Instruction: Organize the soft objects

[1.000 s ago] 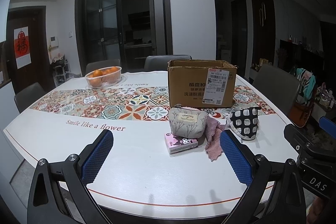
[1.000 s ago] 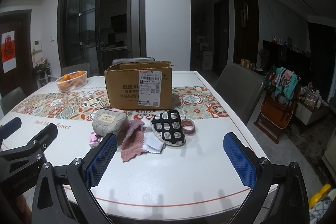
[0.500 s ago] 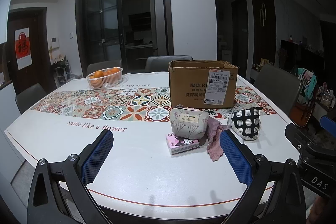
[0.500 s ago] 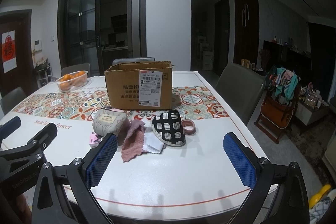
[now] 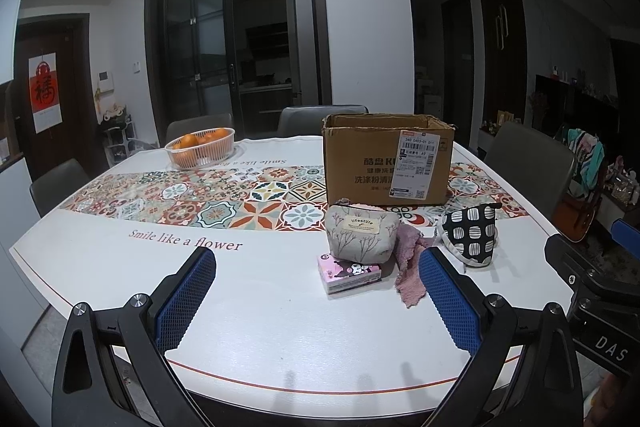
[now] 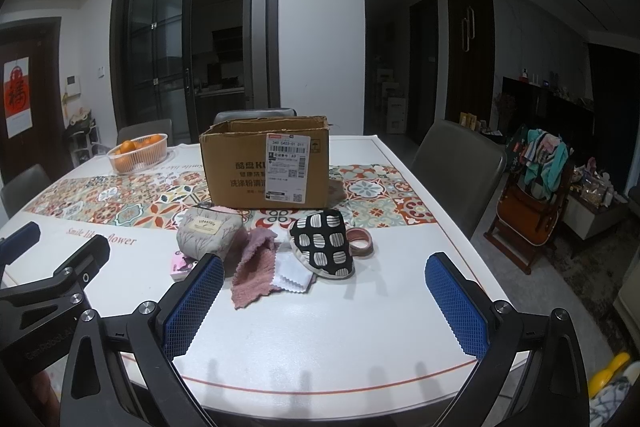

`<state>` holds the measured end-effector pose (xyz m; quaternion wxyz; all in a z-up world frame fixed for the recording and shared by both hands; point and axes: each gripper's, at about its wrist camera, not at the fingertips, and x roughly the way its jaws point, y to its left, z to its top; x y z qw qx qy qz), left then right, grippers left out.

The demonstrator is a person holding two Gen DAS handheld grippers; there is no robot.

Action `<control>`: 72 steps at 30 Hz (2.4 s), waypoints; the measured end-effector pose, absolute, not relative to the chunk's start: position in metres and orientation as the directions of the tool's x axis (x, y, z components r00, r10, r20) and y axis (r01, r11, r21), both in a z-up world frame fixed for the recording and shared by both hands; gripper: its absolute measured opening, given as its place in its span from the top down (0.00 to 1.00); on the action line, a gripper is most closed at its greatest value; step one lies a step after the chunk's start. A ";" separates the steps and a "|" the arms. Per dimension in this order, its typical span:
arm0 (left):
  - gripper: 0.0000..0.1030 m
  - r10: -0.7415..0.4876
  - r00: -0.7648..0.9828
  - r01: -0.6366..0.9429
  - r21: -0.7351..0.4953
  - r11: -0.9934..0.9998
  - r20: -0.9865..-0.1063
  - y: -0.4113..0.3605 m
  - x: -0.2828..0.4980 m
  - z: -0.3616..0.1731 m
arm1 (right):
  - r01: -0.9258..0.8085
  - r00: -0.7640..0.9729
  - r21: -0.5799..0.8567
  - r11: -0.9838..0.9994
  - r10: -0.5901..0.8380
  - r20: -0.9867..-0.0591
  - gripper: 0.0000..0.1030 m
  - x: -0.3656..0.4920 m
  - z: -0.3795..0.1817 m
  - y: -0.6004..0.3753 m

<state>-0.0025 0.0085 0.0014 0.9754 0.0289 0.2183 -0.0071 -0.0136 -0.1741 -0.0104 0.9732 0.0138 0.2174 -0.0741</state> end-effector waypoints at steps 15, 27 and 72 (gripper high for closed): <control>0.00 -0.003 0.904 0.027 0.052 0.998 -0.427 0.008 -0.003 0.001 | 0.150 0.895 -0.006 0.989 -0.138 -0.425 0.00 -0.014 -0.011 -0.174; 0.00 -0.064 0.900 0.078 0.015 0.997 -0.431 0.007 0.003 -0.004 | 0.151 0.899 -0.003 0.988 -0.139 -0.415 0.00 -0.009 -0.011 -0.174; 0.00 -0.029 0.794 0.116 0.104 0.988 -0.608 -0.036 0.155 -0.095 | 0.102 0.834 0.011 0.995 -0.080 -0.545 0.14 0.136 -0.080 -0.204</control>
